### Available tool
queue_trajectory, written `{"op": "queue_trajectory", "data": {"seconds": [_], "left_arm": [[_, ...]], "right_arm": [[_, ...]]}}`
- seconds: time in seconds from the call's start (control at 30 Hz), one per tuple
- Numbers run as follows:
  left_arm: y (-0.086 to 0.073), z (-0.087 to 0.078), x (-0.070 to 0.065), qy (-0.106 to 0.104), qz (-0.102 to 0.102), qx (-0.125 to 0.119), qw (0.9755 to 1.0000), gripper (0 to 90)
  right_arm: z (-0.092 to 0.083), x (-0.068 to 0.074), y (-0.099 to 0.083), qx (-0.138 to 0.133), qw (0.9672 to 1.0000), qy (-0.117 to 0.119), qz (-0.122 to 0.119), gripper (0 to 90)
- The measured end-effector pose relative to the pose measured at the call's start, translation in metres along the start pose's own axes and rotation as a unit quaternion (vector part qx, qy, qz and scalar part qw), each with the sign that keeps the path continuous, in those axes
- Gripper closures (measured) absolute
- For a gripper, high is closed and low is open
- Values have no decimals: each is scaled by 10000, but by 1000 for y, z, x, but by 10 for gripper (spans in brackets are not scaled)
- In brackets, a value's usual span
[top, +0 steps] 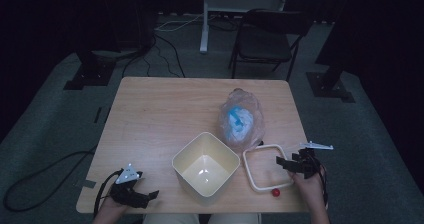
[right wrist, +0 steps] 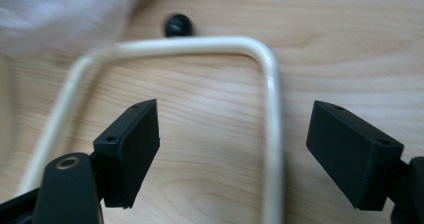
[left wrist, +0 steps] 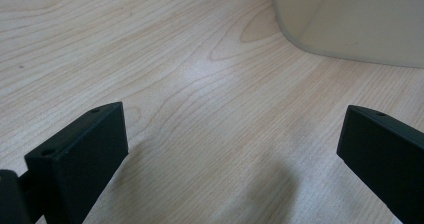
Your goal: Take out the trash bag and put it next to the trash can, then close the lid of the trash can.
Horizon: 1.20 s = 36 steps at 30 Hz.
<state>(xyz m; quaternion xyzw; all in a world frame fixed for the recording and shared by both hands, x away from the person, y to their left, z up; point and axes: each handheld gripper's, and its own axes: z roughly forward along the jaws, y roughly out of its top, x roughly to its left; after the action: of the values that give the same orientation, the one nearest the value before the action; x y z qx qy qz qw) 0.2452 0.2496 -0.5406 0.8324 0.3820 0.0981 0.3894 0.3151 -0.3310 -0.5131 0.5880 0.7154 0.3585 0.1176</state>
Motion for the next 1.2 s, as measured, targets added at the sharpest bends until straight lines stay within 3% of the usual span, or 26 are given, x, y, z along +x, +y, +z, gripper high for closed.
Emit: {"op": "queue_trajectory", "data": {"seconds": [0.27,0.43,0.47,0.6,0.63,0.67,0.73,0.8,0.9,0.97,1.0,1.2], "left_arm": [[1,0,-1,-18,9,-20,10000,5],[1,0,-1,3,41,0,10000,5],[0,0,-1,4,46,2,10000,5],[0,-1,-1,-4,28,-1,10000,5],[0,-1,0,7,29,0,10000,5],[0,-1,0,7,29,0,10000,5],[0,-1,0,-6,28,-12,10000,5],[0,0,-1,-4,43,-4,10000,5],[0,0,-1,10,68,17,10000,5],[0,0,-1,13,64,23,10000,5],[0,0,-1,15,54,31,10000,5],[0,0,0,3,48,-1,10000,5]], "right_arm": [[4,-9,-8,111,9998,-180,64,233],[8,-10,-10,251,9986,-463,9,243],[11,-10,-12,355,9978,-552,-28,257],[11,-8,-12,351,9961,-792,-178,297],[12,-4,-13,411,9938,-979,-338,329],[12,-4,-13,411,9938,-979,-338,329],[12,1,-13,494,9909,-1135,-536,408],[12,3,-12,505,9909,-1085,-610,551],[12,5,-10,529,9910,-1062,-617,690],[12,5,-10,532,9908,-1072,-625,718],[12,5,-9,529,9910,-1092,-561,793],[13,5,-8,567,9909,-1092,-537,815]]}}
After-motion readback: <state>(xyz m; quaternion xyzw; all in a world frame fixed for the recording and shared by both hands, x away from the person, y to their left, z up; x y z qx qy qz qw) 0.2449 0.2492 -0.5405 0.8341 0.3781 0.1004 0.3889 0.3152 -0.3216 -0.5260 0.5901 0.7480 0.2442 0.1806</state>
